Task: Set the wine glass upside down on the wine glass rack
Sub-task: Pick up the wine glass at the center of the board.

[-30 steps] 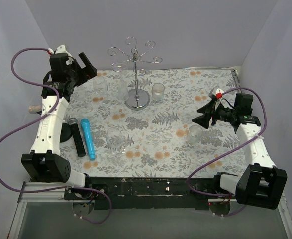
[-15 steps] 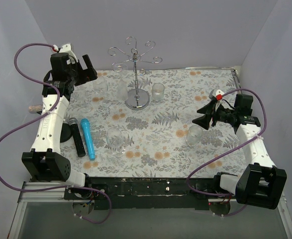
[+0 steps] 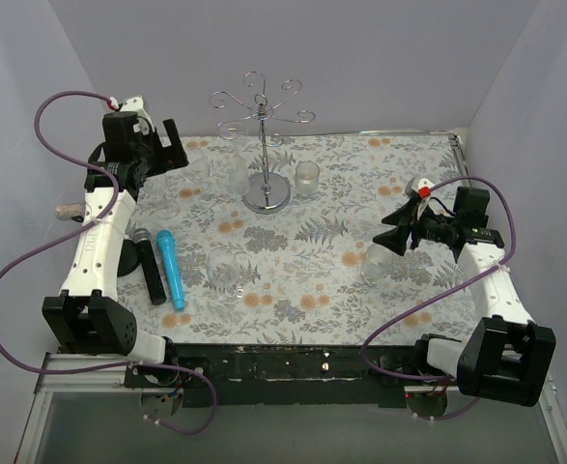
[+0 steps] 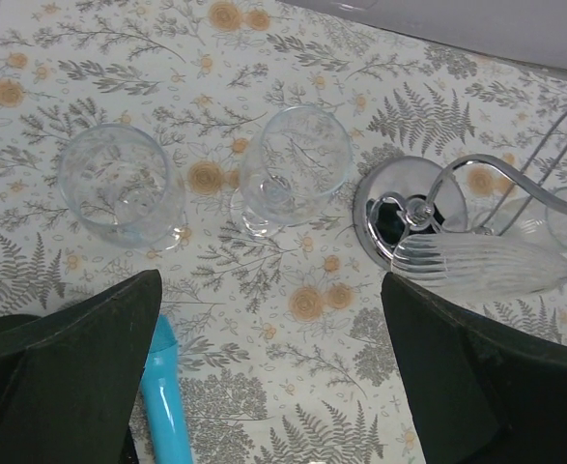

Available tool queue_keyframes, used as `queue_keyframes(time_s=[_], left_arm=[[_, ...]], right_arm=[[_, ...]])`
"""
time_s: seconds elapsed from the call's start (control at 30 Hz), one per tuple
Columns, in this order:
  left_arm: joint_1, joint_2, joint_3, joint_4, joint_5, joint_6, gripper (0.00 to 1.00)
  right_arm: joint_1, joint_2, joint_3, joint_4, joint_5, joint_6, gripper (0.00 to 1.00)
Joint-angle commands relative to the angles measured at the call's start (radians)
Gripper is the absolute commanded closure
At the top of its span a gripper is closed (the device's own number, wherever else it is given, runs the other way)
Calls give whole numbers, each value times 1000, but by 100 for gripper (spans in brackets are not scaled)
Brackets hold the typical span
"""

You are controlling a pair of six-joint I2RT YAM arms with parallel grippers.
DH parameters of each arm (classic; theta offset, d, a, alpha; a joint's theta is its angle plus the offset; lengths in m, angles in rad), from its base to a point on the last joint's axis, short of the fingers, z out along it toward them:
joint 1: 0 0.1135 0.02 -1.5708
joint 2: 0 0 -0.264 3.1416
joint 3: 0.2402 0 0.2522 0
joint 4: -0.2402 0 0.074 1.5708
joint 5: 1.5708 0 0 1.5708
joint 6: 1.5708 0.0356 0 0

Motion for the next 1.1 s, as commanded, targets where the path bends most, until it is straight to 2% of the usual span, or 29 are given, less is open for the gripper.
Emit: queue_keyframes(time_s=[0.0,0.1,0.4,0.5,0.63,0.83,1.07], left_arm=[[-1,38,59,-24,-115,39,2],[-23,110,115,-44,-202,68,2],[-41,251,241,-92,-276,93,12],[-41,279,247,-96,-313,100,21],[-40,310,251,-103,-333,99,26],[-40,328,244,-110,-344,99,54],[-34,343,233,-115,-344,93,56]], right_arm=[[-7,-4,-4,26,-28,0,29],[-6,-10,-10,32,-31,3,29],[-6,-9,-12,35,-39,10,29],[-6,-6,-12,35,-42,9,29],[-6,-4,-10,35,-45,10,29],[-6,-3,-10,34,-43,9,29],[-6,-4,-10,34,-45,10,29]])
